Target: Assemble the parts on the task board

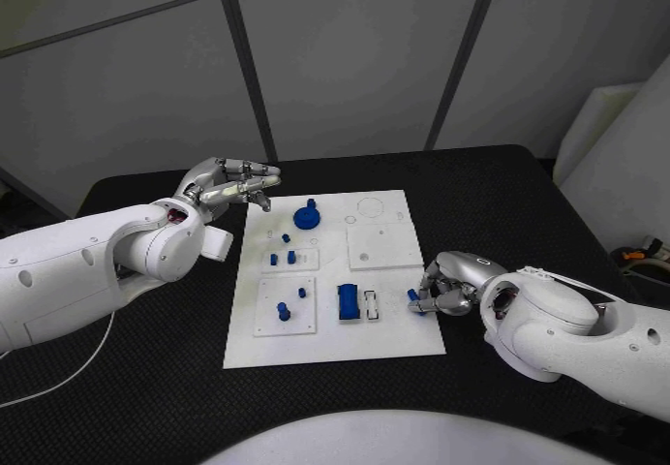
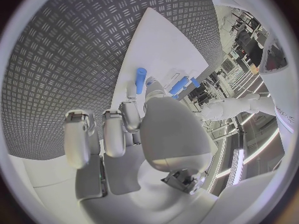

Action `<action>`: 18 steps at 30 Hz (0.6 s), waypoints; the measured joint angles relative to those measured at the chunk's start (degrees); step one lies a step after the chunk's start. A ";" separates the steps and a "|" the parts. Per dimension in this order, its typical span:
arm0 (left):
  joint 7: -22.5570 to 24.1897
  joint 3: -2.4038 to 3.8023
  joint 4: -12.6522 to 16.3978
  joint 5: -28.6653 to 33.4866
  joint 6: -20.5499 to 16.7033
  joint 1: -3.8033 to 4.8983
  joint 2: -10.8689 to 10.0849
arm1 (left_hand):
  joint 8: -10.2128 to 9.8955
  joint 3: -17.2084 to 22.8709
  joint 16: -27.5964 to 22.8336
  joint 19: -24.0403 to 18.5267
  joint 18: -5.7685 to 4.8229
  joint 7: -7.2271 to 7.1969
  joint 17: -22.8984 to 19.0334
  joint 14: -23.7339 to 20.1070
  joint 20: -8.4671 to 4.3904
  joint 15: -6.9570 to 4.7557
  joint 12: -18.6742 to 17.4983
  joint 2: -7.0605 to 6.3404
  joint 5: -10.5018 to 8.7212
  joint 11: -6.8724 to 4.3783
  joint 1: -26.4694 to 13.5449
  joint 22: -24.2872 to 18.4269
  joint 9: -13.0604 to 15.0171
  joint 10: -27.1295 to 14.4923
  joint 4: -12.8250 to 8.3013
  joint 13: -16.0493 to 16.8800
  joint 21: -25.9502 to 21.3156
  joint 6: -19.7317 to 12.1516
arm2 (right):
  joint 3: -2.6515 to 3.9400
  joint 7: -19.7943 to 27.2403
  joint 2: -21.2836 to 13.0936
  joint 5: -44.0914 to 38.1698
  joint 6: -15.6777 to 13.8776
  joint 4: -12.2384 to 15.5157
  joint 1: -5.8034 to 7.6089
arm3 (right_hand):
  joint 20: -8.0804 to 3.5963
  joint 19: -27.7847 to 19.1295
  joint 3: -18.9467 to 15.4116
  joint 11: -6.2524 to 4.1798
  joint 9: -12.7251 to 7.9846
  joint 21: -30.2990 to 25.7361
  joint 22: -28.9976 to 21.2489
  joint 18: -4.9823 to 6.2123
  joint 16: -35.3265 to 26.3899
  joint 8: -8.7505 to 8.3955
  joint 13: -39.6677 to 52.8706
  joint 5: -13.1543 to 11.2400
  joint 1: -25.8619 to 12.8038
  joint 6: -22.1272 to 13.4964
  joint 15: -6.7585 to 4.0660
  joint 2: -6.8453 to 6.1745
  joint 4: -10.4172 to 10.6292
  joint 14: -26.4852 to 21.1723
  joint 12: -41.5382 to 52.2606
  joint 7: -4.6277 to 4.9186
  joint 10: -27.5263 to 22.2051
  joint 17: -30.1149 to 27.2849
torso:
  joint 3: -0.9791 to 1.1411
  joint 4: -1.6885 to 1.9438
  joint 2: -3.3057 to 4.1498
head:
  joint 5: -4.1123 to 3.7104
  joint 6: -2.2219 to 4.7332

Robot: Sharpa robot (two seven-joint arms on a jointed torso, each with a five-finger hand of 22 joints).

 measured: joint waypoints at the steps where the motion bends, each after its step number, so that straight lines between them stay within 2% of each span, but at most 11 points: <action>1: 0.00 0.00 0.00 0.00 0.00 0.00 0.00 | 0.00 0.00 0.00 0.00 -0.01 0.00 0.00 0.00 0.00 0.00 0.00 0.00 0.00 0.00 0.00 0.00 0.00 0.00 0.00 0.00 0.00 0.00 | 0.03 -0.04 0.13 -0.23 0.09 0.00 -0.05 | 0.00 0.00 -0.10 0.00 0.00 0.00 0.00 0.00 0.00 -0.15 0.01 0.00 0.17 0.05 0.00 0.06 -0.10 0.00 0.00 0.04 0.00 0.00 | -0.01 0.00 0.00 | 0.00 -0.01; 15: 0.00 0.00 0.06 0.00 0.00 0.00 -0.07 | 0.00 0.00 0.00 0.00 0.00 0.00 0.00 0.00 0.00 0.00 0.00 0.00 0.00 0.00 0.00 0.00 0.00 0.00 0.00 0.00 0.00 0.00 | 0.16 -0.94 2.00 -5.23 2.25 -0.11 -0.40 | 0.00 0.00 -0.13 0.00 0.17 0.00 0.00 0.00 0.00 -0.49 -0.12 -0.48 2.27 0.53 0.00 -0.28 -1.01 0.00 -0.39 -0.12 0.00 0.00 | -0.04 -0.01 -0.01 | -0.02 -0.18; 18: 0.00 0.00 0.11 0.00 0.00 0.00 -0.12 | 0.00 0.00 0.00 0.00 0.00 0.00 0.00 0.00 0.00 0.00 0.00 0.00 0.00 0.00 0.00 0.00 0.00 0.00 0.00 0.00 0.00 0.00 | 0.15 -1.54 2.49 -7.25 2.87 -0.13 -0.41 | 0.00 0.00 0.59 -0.01 0.17 0.00 0.00 0.00 0.00 -0.95 -0.06 -1.00 3.42 0.60 0.00 0.28 -1.73 0.00 -0.39 -0.06 -0.03 -0.01 | -0.04 -0.01 -0.02 | -0.02 -0.18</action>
